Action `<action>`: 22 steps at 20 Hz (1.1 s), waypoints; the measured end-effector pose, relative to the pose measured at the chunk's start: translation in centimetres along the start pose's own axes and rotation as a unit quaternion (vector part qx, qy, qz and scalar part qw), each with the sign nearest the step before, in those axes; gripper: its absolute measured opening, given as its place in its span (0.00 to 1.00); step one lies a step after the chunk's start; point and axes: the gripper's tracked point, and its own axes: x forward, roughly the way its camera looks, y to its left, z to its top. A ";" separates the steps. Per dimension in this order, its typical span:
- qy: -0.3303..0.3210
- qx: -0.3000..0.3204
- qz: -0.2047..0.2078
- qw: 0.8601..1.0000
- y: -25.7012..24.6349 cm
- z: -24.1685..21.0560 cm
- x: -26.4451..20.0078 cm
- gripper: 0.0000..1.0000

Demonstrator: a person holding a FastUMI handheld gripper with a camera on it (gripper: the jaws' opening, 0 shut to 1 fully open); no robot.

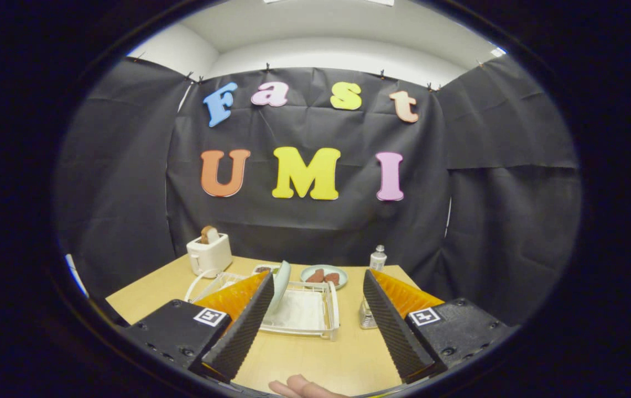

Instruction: Take the plate from the dish rack, then take the spoon from the basket and place it into the plate.

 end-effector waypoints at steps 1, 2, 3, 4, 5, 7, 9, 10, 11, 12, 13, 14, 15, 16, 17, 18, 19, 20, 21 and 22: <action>0.008 -0.004 -0.004 1.000 0.0 0.3 1.1 1.00; 0.015 -0.008 -0.010 1.000 0.1 0.7 2.3 1.00; 0.023 -0.013 -0.017 1.000 0.2 1.1 3.7 1.00; 0.034 -0.018 -0.023 0.999 0.3 1.4 5.2 1.00; 0.040 -0.019 -0.031 0.999 0.3 1.7 6.6 1.00; 0.073 -0.028 -0.048 0.996 0.5 1.6 10.0 1.00; 0.117 -0.034 -0.050 0.991 1.3 1.1 13.1 1.00; 0.137 -0.039 -0.051 0.988 1.6 0.7 14.5 1.00; 0.154 -0.046 -0.052 0.986 2.0 0.6 15.8 1.00; 0.164 -0.051 -0.055 0.984 2.3 0.7 16.9 1.00; 0.170 -0.057 -0.058 0.982 2.7 0.7 18.1 1.00; 0.179 -0.065 -0.058 0.980 3.3 0.7 19.0 1.00; 0.194 -0.068 -0.053 0.977 4.0 0.2 20.0 1.00; 0.216 -0.071 -0.053 0.972 4.9 -0.5 21.0 1.00; 0.242 -0.077 -0.050 0.966 5.8 -1.3 21.7 1.00; 0.264 -0.087 -0.052 0.959 6.2 -1.9 22.4 0.98; 0.282 -0.095 -0.052 0.953 6.9 -2.3 22.8 0.98; 0.300 -0.099 -0.055 0.947 7.6 -2.6 22.9 0.97; 0.310 -0.107 -0.067 0.942 7.9 -2.7 23.4 0.96; 0.319 -0.121 -0.084 0.936 7.6 -2.8 23.9 0.95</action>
